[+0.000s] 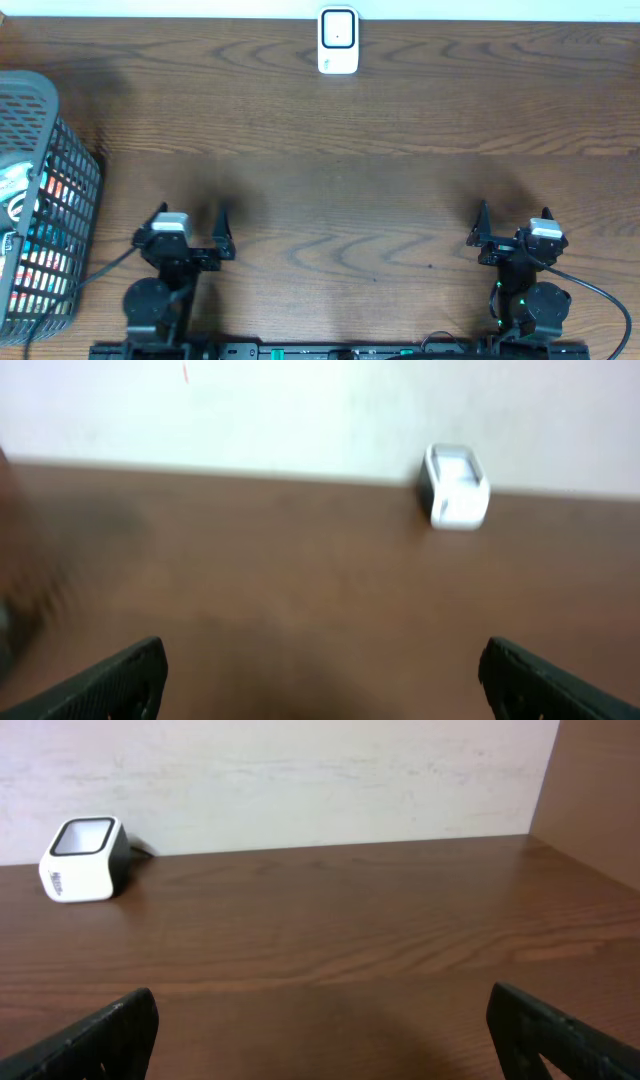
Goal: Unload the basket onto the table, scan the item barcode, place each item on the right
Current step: 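Reach the left gripper into the grey basket toward the products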
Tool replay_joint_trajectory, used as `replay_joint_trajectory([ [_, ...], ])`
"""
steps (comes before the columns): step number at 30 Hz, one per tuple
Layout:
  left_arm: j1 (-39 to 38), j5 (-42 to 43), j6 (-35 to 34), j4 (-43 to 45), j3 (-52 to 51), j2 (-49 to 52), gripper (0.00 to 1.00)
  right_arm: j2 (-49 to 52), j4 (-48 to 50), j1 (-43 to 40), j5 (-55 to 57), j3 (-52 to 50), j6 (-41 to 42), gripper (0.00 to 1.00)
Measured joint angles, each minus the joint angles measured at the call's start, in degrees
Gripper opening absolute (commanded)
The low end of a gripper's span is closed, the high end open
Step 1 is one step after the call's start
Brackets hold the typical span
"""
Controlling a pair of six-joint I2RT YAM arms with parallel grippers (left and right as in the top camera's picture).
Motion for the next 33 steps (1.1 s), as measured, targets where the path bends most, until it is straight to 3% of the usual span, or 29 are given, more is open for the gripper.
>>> replay_joint_trajectory([
  [4,0.0,-3.3,-0.5,0.3,13.2,10.0,0.98,0.0,0.0,0.0,0.0,0.0,0.0,0.99],
  [7,0.0,-5.5,-0.9,-4.5,26.6,20.5,0.98,-0.1,0.0,0.0,0.0,0.0,0.0,0.99],
  [11,0.0,-5.9,-1.2,-24.0,51.3,36.0,0.98,-0.1,-0.1,0.0,0.0,0.0,-0.2,0.99],
  [15,0.0,-4.0,-1.3,-41.6,68.8,46.4,0.98,-0.1,0.0,0.0,0.0,0.0,-0.2,0.99],
  [21,0.0,-2.1,-1.3,-46.1,73.0,53.5,0.98,-0.1,0.0,0.0,0.0,0.0,-0.3,0.99],
  [25,0.5,-6.3,-6.1,-45.5,75.5,57.8,0.98,-0.1,0.0,0.0,0.0,0.0,-0.3,0.99],
  [29,6.4,-10.8,-12.4,-48.8,85.4,62.3,0.98,-0.1,0.0,0.0,0.0,0.0,-0.3,0.99],
  [33,16.9,-12.8,-18.3,-53.9,95.5,66.6,0.98,-0.1,0.0,0.0,0.0,0.0,-0.4,0.99],
])
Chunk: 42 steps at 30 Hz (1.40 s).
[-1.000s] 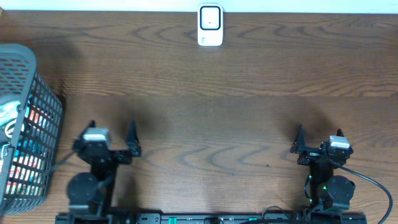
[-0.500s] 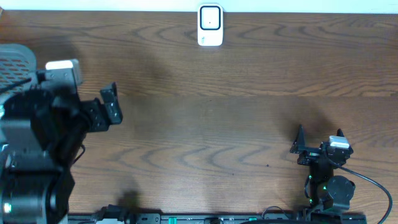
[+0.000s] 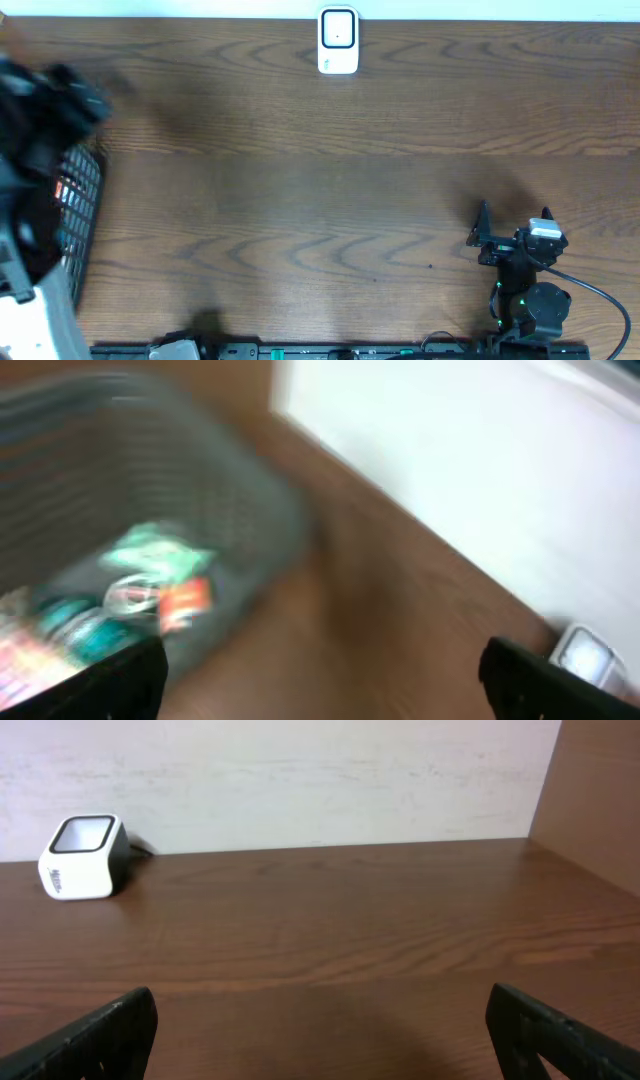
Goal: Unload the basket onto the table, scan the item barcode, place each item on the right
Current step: 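Reach the left gripper into the grey basket toward the products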
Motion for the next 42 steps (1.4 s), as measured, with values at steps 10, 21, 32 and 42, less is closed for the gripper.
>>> replay_joint_trajectory([
  [10,31.3,-1.9,-17.7,-19.0,2.9,15.0,0.98,0.0,0.0,0.0,0.0,0.0,0.0,0.99],
  [21,41.7,-2.0,-21.4,-16.9,-2.5,30.7,0.98,0.0,0.0,0.0,0.0,0.0,0.0,0.99],
  [32,41.7,-3.7,-19.1,-13.4,-5.2,42.6,0.98,0.0,0.0,0.0,0.0,0.0,0.0,0.99],
  [42,41.7,-4.8,-18.8,-10.3,-6.9,48.1,0.98,0.0,0.0,0.0,0.0,0.0,0.0,0.99],
])
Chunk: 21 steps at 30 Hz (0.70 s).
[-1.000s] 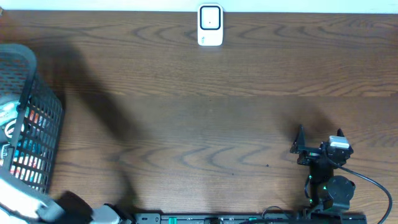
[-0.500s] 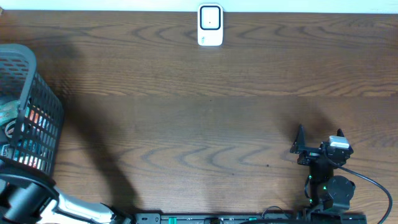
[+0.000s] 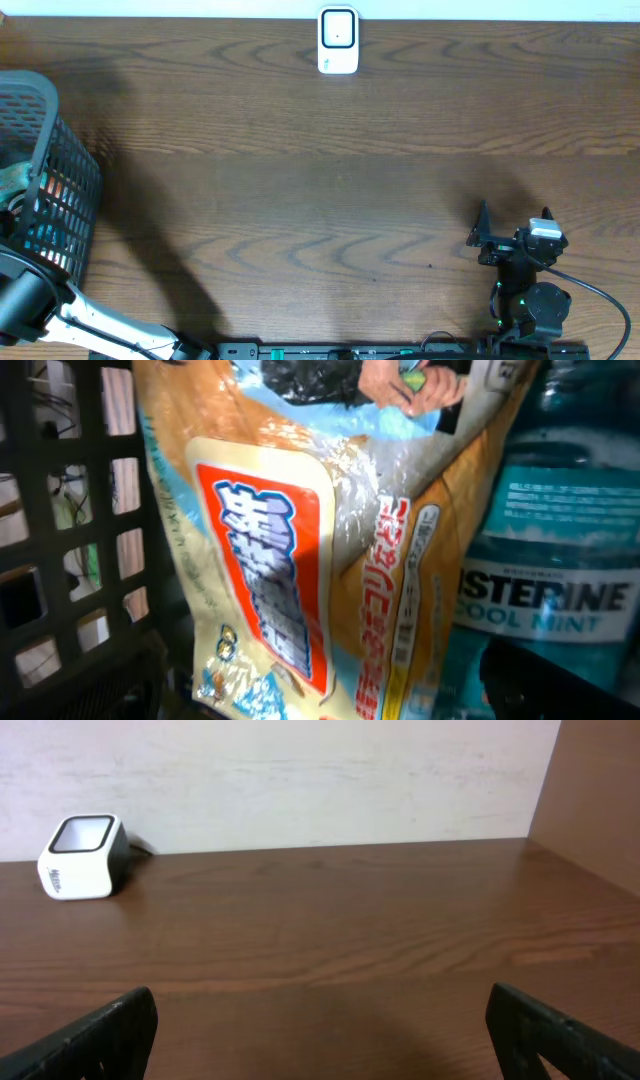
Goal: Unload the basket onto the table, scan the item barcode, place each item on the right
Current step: 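Reach the left gripper into the grey basket toward the products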
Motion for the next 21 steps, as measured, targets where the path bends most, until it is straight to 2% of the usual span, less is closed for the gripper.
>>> replay_joint_trajectory([
  [6,0.0,-1.8,0.9,5.0,-6.0,-1.1,0.98,0.0,0.0,0.0,0.0,0.0,0.0,0.99],
  [7,-0.1,-1.9,1.0,6.1,-7.2,-1.1,0.95,0.0,0.0,0.0,0.0,0.0,0.0,0.99],
  [11,-0.4,-2.0,1.2,7.7,-12.4,-0.3,0.58,0.0,0.0,0.0,0.0,0.0,0.0,0.99],
  [14,-0.8,-3.3,1.2,7.0,-12.7,-0.3,0.27,0.0,0.0,0.0,0.0,0.0,0.0,0.99],
  [16,-0.8,-4.5,1.4,6.0,-12.7,-0.3,0.12,0.0,0.0,0.0,0.0,0.0,0.0,0.99],
  [17,-0.8,-4.8,1.2,5.6,-12.7,-0.3,0.07,0.0,0.0,0.0,0.0,0.0,0.0,0.99],
  [21,-0.8,-6.5,1.4,4.3,-12.6,-1.0,0.07,0.0,0.0,0.0,0.0,0.0,0.0,0.99],
])
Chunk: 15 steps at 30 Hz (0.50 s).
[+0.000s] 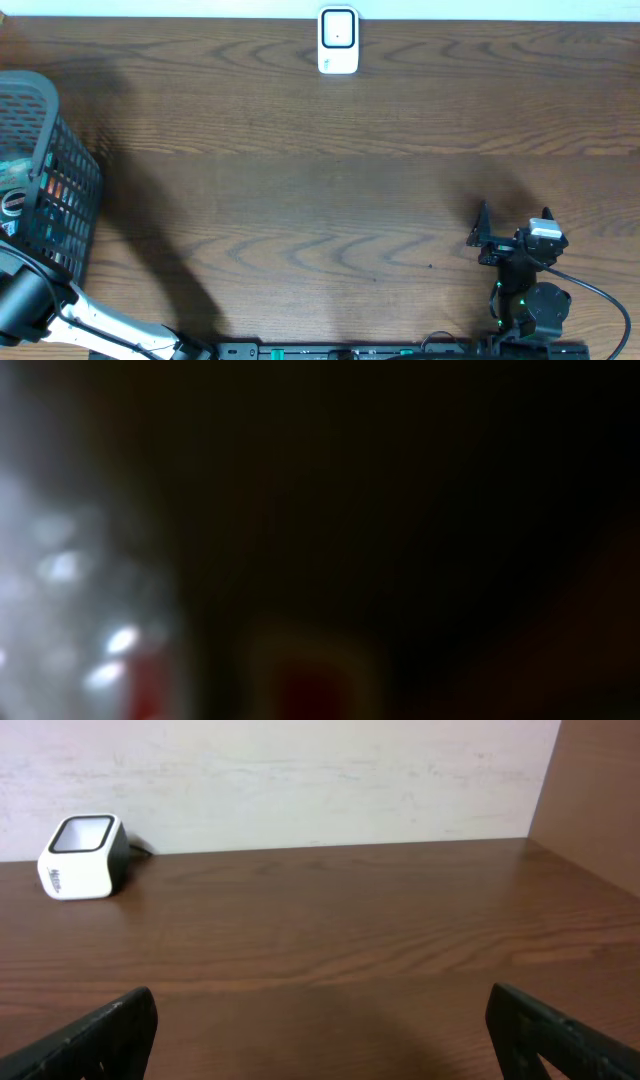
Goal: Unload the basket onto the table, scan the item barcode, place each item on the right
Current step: 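Reach the left gripper into the grey basket toward the products, then grasp the wet-wipes packet with the left gripper and lift it out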
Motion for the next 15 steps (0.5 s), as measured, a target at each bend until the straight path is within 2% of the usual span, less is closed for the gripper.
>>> replay_joint_trajectory([
  [6,0.0,0.7,0.0,-0.8,0.2,-3.7,0.07,0.0,0.0,0.0,0.0,0.0,0.0,0.99],
  [11,0.0,1.7,0.0,1.0,2.6,-14.1,0.07,0.0,0.0,0.0,0.0,0.0,0.0,0.99],
  [15,0.0,6.1,0.0,5.7,3.9,-24.3,0.08,0.0,0.0,0.0,0.0,0.0,0.0,0.99],
])
